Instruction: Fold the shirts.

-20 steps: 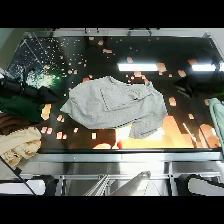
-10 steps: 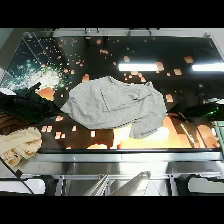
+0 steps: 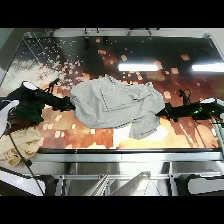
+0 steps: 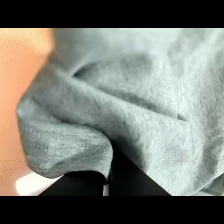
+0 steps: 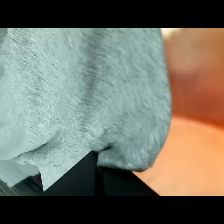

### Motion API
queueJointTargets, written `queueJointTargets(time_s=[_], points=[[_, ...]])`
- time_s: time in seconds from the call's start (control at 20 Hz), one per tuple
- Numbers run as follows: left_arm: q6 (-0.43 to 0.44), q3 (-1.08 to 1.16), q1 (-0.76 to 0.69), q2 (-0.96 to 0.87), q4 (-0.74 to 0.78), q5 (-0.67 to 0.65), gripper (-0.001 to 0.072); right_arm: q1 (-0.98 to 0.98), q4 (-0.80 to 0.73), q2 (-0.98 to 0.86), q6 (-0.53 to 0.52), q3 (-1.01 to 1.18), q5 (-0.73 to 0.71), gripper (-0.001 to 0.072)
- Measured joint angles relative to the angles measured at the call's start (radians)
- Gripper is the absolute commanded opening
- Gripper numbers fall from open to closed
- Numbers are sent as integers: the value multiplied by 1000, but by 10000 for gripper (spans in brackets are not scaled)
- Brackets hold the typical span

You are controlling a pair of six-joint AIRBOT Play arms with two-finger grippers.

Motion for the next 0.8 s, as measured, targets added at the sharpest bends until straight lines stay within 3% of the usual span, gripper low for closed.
queueJointTargets(time_s=[0.15,0.3,0.4,0.6,0.8], points=[[-11,47,6,10,26,-95,4,-31,19,66,-3,44,119,13],[-15,70,61,138,-59,-233,14,-106,83,209,-2,112,252,13],[-14,77,118,268,-188,-329,14,-164,200,337,-6,159,318,13],[35,120,237,566,-583,-455,23,-255,609,606,-88,251,376,13],[82,246,380,806,-859,-468,26,-313,875,848,-194,334,262,14]])
